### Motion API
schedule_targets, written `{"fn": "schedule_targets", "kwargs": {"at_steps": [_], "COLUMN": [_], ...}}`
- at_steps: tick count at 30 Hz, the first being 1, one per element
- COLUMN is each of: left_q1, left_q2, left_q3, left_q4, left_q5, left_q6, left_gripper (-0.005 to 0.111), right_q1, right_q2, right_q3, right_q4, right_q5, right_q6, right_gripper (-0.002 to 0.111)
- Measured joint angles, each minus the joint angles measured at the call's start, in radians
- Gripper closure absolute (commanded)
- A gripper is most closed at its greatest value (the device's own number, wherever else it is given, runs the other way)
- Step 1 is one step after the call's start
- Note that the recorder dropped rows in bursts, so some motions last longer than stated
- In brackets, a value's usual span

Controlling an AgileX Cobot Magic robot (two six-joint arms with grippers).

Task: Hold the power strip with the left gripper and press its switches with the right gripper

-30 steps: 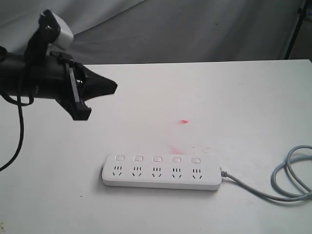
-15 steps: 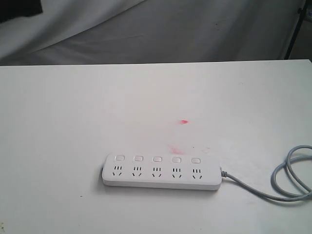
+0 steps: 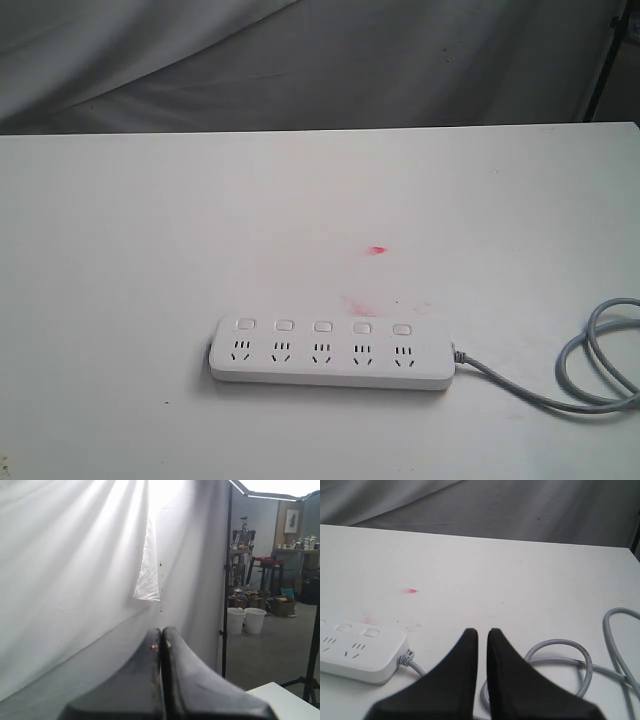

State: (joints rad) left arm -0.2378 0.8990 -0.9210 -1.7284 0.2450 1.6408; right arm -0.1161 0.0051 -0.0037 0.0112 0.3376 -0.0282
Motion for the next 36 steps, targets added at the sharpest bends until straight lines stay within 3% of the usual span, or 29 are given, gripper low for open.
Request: {"fn": "schedule_targets", "kwargs": {"at_steps": [18, 24, 28, 36], "left_q1": [0.005, 0.218, 0.268, 0.338], "left_q2": [-0.062, -0.323, -0.505, -0.712], "left_q3": [0.0, 0.0, 0.0, -0.001], "left_q4": [0.0, -0.008, -0.008, -0.008], "left_q5": [0.003, -0.013, -0.04, -0.042], "left_q6": [-0.002, -0.002, -0.003, -0.003], "left_gripper": [0.107, 0.107, 0.107, 0.107], "right_q1": [0.0, 0.0, 0.0, 0.0], "right_q2": [0.0, 0.0, 0.0, 0.0], "right_q3": [0.0, 0.0, 0.0, 0.0], "right_q4": [0.0, 0.0, 0.0, -0.002], "right_q5": [0.0, 0.0, 0.0, 0.002], "right_q6": [0.0, 0.0, 0.0, 0.0], "right_gripper": [0.101, 0.101, 0.101, 0.101]}}
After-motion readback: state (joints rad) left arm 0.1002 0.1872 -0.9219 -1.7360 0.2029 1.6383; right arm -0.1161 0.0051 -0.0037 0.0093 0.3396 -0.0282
